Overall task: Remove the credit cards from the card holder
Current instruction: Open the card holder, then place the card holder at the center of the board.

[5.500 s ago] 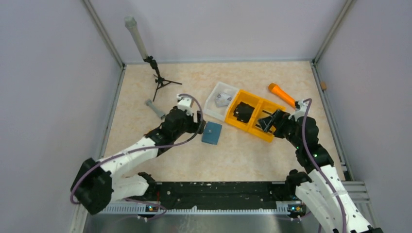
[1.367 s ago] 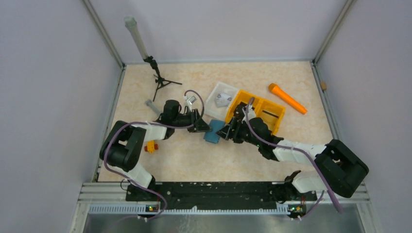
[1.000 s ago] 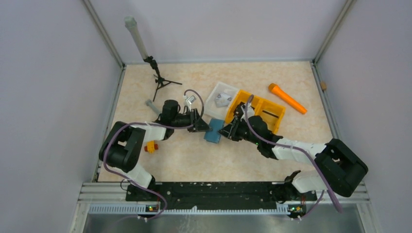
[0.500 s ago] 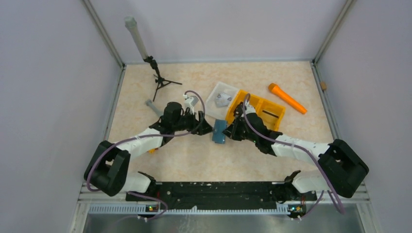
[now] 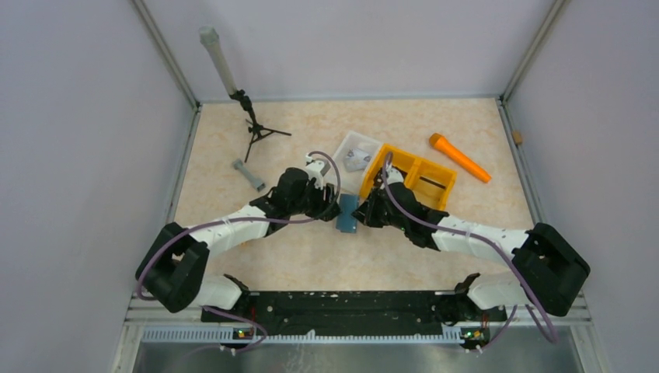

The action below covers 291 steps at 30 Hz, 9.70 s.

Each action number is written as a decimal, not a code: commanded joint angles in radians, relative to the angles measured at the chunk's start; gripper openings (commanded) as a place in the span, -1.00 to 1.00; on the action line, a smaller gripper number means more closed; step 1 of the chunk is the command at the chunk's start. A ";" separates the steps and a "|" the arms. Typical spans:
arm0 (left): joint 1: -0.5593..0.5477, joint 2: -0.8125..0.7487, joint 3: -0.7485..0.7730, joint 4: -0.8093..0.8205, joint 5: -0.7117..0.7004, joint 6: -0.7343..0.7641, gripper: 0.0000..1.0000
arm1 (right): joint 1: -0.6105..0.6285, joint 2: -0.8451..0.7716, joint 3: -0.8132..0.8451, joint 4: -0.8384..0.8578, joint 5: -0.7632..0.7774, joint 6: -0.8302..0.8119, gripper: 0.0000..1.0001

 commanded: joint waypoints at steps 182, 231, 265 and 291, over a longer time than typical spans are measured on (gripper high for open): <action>0.158 -0.325 -0.098 0.112 0.281 -0.426 -1.00 | -0.134 -0.167 -0.117 0.046 -0.302 0.093 0.60; -0.090 -0.118 -0.282 0.362 0.079 -0.626 -1.00 | -0.105 -0.320 -0.151 -0.215 -0.147 -0.029 0.53; 0.017 -0.099 0.013 -0.357 -0.375 -0.171 -1.00 | 0.019 -0.132 -0.150 -0.065 -0.187 0.097 0.29; -0.194 -0.017 0.061 -0.485 -0.603 -0.212 -1.00 | 0.040 0.025 -0.111 0.072 -0.226 0.158 0.28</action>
